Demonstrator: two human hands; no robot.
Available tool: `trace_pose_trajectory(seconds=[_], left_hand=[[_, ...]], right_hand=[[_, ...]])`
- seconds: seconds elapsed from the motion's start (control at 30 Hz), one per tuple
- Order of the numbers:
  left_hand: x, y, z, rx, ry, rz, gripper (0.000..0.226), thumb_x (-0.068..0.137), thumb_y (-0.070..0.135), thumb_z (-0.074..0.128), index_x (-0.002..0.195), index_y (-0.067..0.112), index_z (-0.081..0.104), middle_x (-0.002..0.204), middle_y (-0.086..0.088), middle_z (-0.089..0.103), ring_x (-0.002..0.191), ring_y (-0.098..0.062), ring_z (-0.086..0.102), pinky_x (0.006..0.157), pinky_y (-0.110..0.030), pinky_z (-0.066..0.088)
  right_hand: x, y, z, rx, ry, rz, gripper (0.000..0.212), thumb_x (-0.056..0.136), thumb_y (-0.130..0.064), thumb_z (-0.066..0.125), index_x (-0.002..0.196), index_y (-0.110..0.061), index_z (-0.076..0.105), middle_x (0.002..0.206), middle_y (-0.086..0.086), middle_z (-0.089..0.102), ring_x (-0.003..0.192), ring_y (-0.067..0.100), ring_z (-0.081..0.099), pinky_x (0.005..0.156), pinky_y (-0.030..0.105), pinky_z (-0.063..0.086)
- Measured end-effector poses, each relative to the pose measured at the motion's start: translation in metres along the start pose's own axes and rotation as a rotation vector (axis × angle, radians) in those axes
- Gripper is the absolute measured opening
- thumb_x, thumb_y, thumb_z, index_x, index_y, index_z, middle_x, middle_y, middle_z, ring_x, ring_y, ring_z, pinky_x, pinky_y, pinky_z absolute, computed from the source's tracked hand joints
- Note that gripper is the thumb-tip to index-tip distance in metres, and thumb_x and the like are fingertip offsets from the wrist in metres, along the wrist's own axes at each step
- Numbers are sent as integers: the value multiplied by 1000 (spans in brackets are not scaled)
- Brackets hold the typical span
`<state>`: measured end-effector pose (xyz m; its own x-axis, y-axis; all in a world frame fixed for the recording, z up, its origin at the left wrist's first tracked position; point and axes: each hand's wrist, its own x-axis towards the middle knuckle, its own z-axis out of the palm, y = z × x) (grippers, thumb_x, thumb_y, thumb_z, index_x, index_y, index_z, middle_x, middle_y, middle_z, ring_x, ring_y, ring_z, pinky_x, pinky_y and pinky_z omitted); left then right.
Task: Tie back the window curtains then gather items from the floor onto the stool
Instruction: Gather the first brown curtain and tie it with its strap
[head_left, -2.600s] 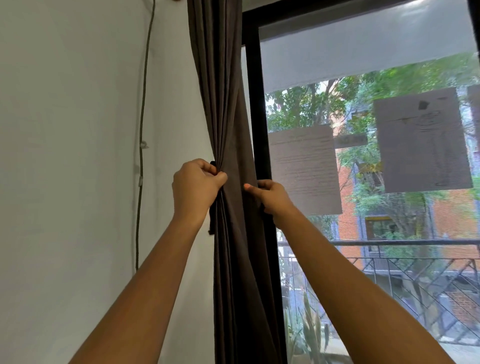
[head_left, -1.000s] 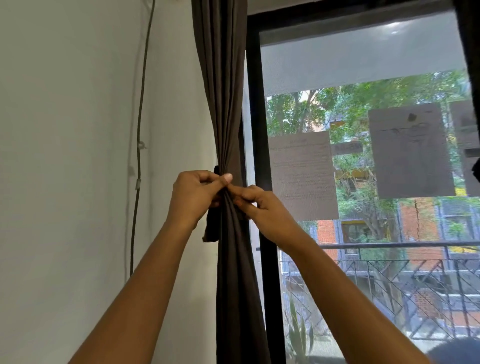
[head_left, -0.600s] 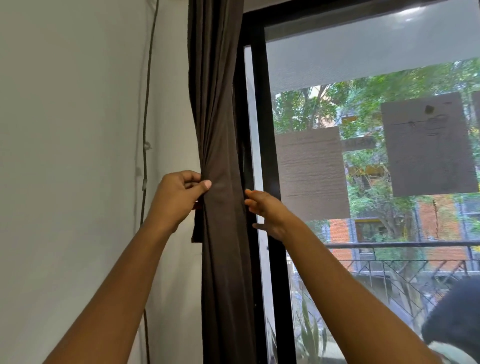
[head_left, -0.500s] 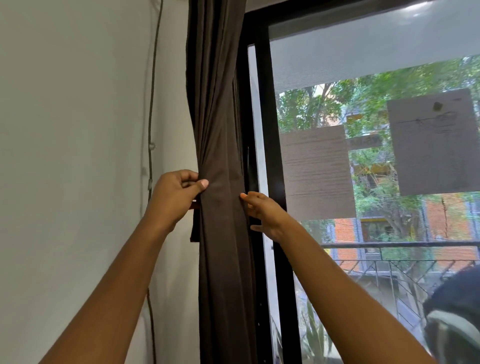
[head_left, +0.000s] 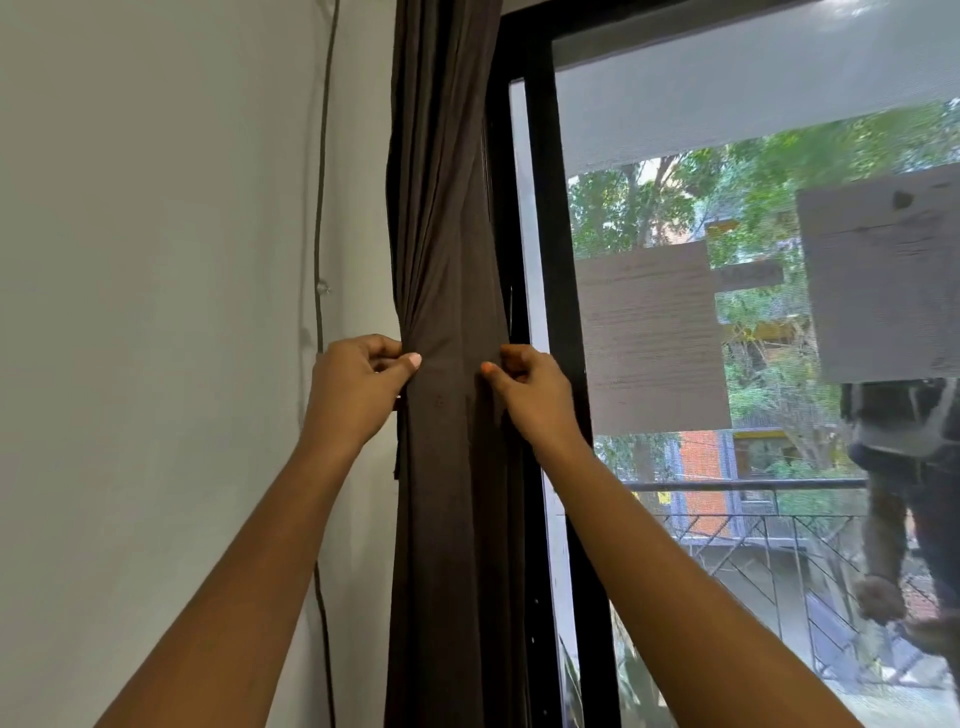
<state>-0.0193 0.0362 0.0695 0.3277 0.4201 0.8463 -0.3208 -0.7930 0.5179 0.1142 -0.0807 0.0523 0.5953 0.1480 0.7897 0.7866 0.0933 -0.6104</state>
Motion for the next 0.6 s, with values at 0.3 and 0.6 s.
trace_pose_trajectory(seconds=[0.3,0.6], left_hand=[[-4,8,-3,149,113,51,21,86,23,69,102,9,71,72,3,66,73,-12,65,80,-28,55],[-25,41,10,134,105,159,15,84,23,69,96,15,71,69,12,60,65,3,57,67,-11,47]], right_hand=[[-8,-18,-3,183,15,157,11,83,-23,69,88,-14,66,82,1,68,80,13,66,75,27,55],[-55,-75,-20,-419,273,-389,11,87,-24,64,94,-16,61,82,-5,59,70,8,52,62,19,38]])
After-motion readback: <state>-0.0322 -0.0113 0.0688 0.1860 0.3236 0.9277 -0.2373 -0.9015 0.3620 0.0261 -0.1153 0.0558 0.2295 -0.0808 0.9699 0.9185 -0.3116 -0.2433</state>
